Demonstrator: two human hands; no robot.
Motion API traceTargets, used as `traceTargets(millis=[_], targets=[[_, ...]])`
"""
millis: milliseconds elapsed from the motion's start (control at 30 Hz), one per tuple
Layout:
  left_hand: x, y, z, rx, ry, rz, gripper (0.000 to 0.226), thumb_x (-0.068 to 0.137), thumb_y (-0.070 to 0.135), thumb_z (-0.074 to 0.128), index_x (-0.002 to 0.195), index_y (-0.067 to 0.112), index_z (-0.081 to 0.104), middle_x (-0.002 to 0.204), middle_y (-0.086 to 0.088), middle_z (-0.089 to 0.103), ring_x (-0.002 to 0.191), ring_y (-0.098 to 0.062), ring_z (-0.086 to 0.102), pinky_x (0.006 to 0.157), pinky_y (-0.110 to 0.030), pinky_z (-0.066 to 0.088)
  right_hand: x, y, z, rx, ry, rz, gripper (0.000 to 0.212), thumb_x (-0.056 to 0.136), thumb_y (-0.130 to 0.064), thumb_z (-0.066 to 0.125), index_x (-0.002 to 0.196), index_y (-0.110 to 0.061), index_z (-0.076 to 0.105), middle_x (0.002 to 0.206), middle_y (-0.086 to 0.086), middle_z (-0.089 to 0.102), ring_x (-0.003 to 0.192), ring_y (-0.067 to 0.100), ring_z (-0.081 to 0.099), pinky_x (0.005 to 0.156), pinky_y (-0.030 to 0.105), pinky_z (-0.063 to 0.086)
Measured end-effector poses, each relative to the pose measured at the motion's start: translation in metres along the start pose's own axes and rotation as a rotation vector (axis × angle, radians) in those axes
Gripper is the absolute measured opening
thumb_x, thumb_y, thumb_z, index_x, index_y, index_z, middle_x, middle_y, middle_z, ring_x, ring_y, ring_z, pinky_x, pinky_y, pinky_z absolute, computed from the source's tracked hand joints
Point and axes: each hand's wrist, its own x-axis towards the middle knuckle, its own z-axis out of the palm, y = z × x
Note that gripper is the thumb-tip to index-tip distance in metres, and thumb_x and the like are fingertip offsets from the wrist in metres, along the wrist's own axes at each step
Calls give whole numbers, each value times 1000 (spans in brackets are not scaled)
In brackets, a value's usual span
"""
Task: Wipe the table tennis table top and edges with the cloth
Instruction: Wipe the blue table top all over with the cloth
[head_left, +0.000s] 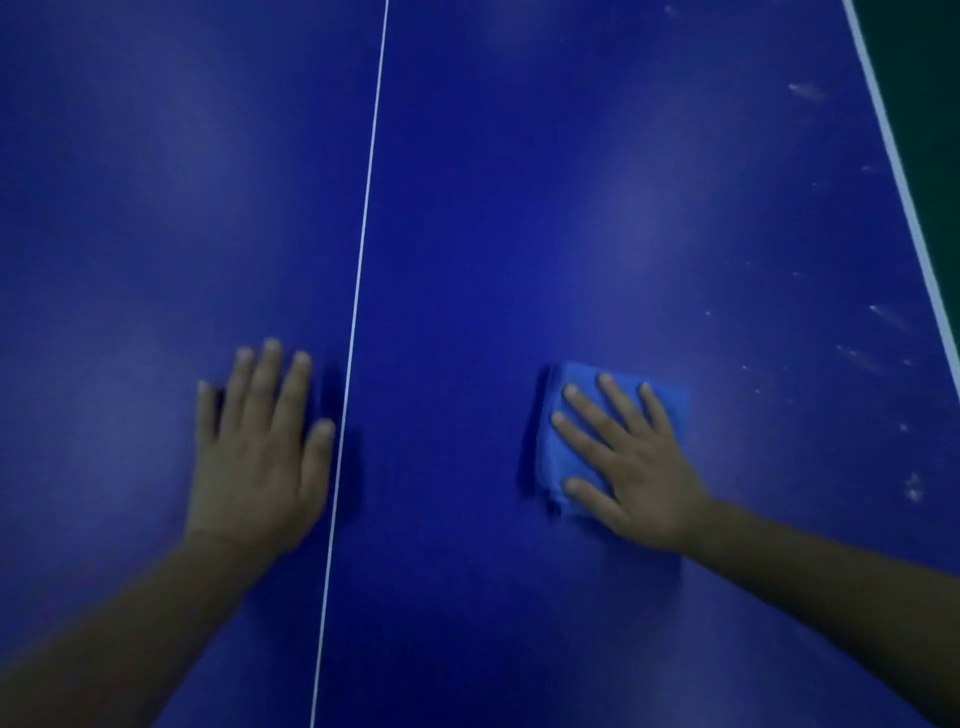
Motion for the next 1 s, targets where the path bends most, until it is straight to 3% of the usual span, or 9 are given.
traceTargets(millis=[100,167,267,367,567,667,800,900,1000], targets=[[-43,18,7,18,-37,94,66,100,42,30,155,7,31,165,-14,24,155,-32,13,122,-61,6,21,31,-10,-10,-61,-61,64,101,-65,24,155,-31,32,163,0,29,151,34,25,119,61,17],[-54,22,10,42,-76,95,66,99,43,31,155,7,31,165,-12,23,156,-29,10,122,-62,6,62,66,-19,-17,-70,119,71,99,-70,12,156,-31,29,163,0,31,150,35,27,116,65,21],[-56,23,10,58,-147,76,66,99,44,29,155,9,34,165,-11,23,156,-28,10,121,-62,7,96,104,-24,26,-56,376,79,95,-74,7,160,-31,22,168,-4,15,155,30,11,120,62,10],[-55,25,10,81,-163,75,63,100,42,29,154,11,37,164,-12,26,155,-29,13,122,-61,8,86,90,-19,29,-17,407,74,97,-66,14,160,-29,20,169,-5,11,156,29,5,121,61,6],[-54,25,9,66,-153,61,63,99,39,29,154,11,38,163,-13,28,155,-31,14,122,-61,8,-66,-16,2,1,16,-16,61,102,-57,35,156,-28,33,165,3,27,152,38,22,117,67,18],[-54,26,10,73,-157,63,64,97,39,30,154,10,38,163,-14,27,155,-31,14,122,-60,6,-77,4,-1,-8,-56,-215,62,102,-61,35,155,-31,33,164,2,30,152,36,22,118,64,16],[-53,26,10,83,-165,61,64,97,39,30,154,10,38,163,-15,27,154,-32,13,122,-60,5,-10,51,-8,-5,-22,197,64,103,-65,18,157,-32,25,165,-2,26,153,32,20,117,65,19],[-53,27,10,94,-168,66,64,97,39,29,153,9,38,163,-16,27,154,-33,14,122,-61,5,5,36,-7,42,11,534,67,101,-63,18,159,-29,24,168,-4,15,155,29,7,122,61,7],[-54,27,10,91,-172,69,64,97,39,29,154,10,37,164,-15,25,155,-32,12,122,-60,3,-42,-30,2,31,32,488,64,102,-59,27,158,-27,30,168,-1,19,155,33,11,120,64,12]])
